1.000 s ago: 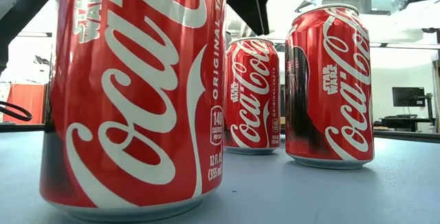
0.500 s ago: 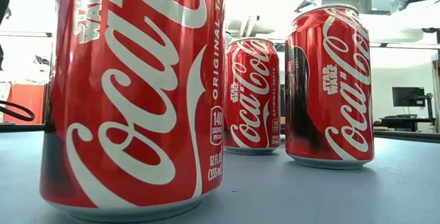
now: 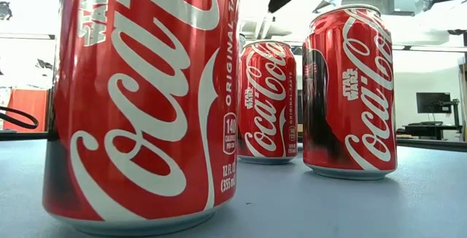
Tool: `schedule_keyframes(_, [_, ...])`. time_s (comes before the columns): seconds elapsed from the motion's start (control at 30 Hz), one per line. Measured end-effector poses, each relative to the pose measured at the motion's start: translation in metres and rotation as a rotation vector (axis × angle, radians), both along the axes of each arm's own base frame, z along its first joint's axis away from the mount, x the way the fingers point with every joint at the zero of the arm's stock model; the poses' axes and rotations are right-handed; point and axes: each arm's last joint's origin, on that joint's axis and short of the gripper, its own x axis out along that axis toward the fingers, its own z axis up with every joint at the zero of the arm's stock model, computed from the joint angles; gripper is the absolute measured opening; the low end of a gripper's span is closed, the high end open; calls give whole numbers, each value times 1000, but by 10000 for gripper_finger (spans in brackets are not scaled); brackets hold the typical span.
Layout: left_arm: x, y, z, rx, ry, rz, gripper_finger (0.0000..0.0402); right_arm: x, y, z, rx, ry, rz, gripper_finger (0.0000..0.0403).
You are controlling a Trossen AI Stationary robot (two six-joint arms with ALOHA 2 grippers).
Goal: Place canned beverage on shelf
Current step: Put the green soda can on the shelf aligned with the other green soda cans
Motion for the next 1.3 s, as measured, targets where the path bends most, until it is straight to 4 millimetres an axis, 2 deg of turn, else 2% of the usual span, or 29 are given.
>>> schedule_keyframes(0.1, [0,0,-2,5,20,-1,343,15,0,-17,17,51,39,282])
schedule_keyframes(0.23, [1,0,-6,15,62,0,343,25,-2,-31,8,98,51,282])
schedule_keyframes(0.53, [0,0,-10,17,101,5,343,33,-18,-42,40,132,62,282])
schedule_keyframes(1.3, [-1,0,-11,19,123,3,343,20,-24,-49,83,263,-14,282])
